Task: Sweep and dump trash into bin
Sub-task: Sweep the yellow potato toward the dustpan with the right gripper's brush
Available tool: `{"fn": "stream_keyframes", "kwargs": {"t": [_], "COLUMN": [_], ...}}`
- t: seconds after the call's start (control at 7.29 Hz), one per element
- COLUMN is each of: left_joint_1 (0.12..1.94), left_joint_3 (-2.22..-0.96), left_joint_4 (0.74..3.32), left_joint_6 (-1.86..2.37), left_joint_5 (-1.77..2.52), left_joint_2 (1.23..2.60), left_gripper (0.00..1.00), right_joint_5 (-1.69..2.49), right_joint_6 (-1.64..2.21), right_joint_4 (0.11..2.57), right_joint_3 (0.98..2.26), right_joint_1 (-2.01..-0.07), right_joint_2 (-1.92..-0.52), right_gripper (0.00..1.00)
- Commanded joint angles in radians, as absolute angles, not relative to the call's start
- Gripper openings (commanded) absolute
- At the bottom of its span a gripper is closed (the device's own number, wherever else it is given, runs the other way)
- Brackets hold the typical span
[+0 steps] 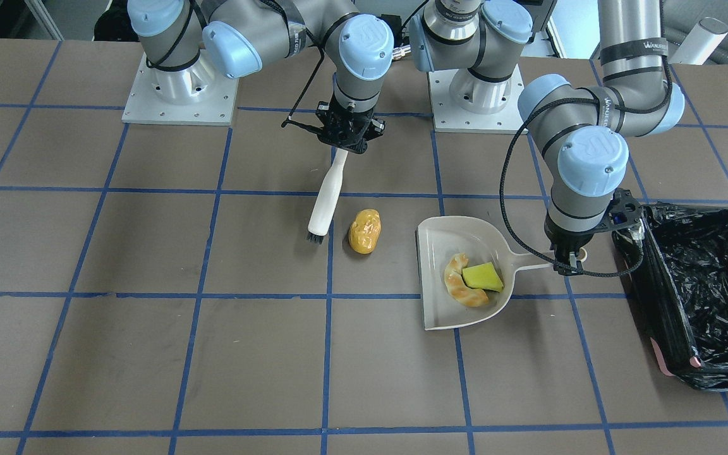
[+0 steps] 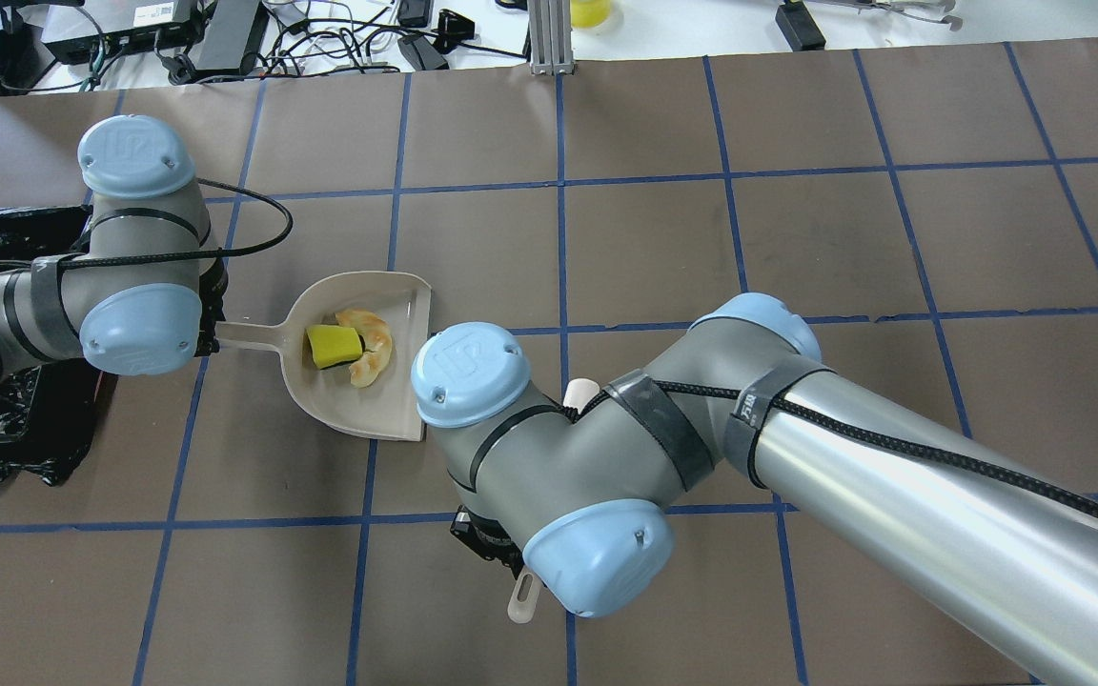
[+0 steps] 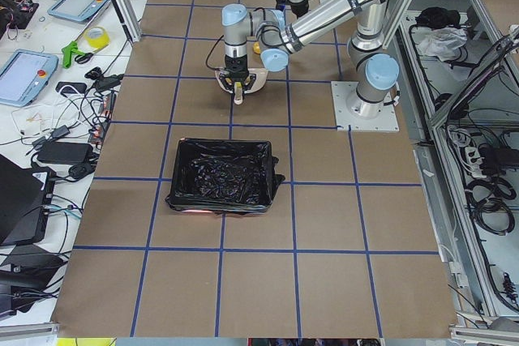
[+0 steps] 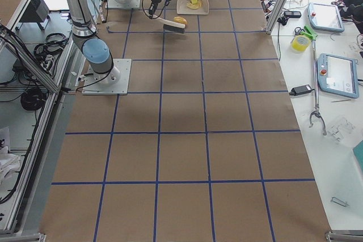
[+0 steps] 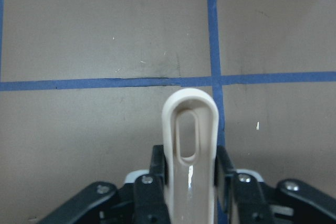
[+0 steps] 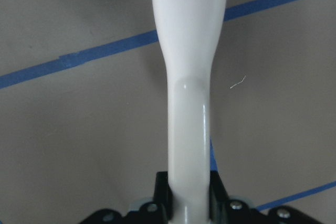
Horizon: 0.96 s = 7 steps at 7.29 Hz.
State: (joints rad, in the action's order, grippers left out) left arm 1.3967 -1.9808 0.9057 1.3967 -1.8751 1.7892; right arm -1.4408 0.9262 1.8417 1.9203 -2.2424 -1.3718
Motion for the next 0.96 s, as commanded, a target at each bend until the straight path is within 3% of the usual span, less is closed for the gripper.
{"fn": "stream_keyframes", "kwargs": {"t": [0.0,0.82], "left_joint_1": [1.399,1.401], "left_joint_3": [-1.983,-1.979], "left_joint_4": [0.902,0.902], "left_joint_6": [1.401,1.397], "left_joint_5": [-1.875,-1.876], "left_joint_2": [1.792,1.792], "left_gripper": [0.00,0.00], "right_joint_5": [-1.439,-1.402], "right_joint_6": [0.937,0.946], "right_joint_4": [1.890,1.945], "right_joint_3": [1.914,1.829], "right_joint_1": [-2.256,-2.261], "right_joint_2": [-1.332,-1.228], "right_gripper": [0.00,0.00]}}
